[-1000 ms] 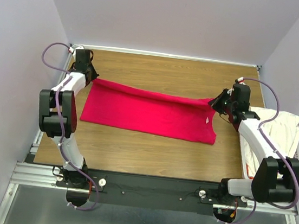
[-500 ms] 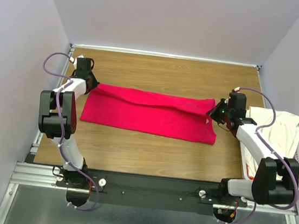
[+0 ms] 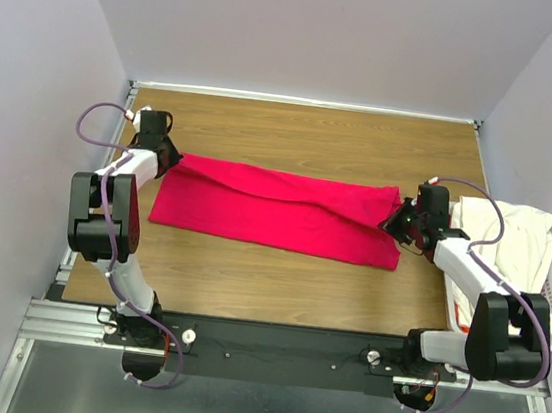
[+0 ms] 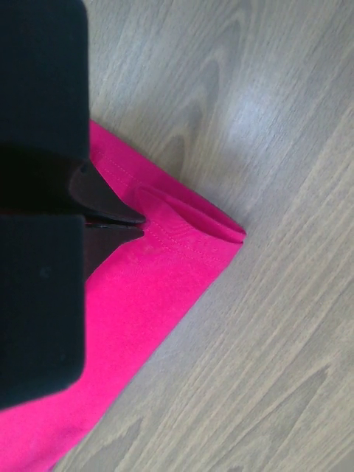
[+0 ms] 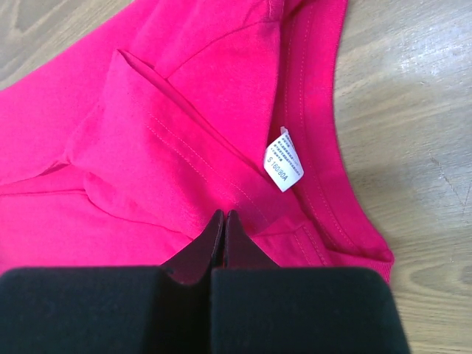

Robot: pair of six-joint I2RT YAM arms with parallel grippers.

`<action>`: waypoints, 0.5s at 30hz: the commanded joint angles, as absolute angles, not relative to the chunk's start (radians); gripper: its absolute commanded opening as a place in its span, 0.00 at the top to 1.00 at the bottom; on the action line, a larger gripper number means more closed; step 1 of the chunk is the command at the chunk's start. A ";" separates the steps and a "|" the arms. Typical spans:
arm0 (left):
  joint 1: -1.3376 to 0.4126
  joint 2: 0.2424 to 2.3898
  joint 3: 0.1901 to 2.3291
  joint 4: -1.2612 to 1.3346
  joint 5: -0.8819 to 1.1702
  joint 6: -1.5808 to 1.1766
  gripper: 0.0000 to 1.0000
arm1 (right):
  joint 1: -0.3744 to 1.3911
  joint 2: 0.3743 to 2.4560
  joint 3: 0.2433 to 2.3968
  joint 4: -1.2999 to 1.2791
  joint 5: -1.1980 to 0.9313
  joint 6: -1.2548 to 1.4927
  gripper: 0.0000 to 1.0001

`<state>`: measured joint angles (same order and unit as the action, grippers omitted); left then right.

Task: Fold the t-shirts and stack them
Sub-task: Fold the tshirt

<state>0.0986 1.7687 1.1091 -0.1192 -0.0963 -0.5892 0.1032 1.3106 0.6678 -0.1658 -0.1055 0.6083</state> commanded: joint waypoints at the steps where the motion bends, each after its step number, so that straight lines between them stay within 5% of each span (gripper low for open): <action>1: 0.110 1.726 1.104 -0.098 -0.107 -0.603 1.00 | 0.104 1.278 0.664 -0.158 -0.086 0.620 1.00; 12: 0.120 1.700 1.072 -0.104 -0.115 -0.624 1.00 | 0.106 1.273 0.623 -0.141 -0.113 0.630 0.99; 14: 0.121 1.695 1.049 -0.095 -0.104 -0.638 0.98 | 0.106 1.275 0.608 -0.129 -0.118 0.635 0.93; 15: 0.121 1.690 1.036 -0.086 -0.100 -0.647 0.88 | 0.104 1.276 0.597 -0.123 -0.118 0.637 0.84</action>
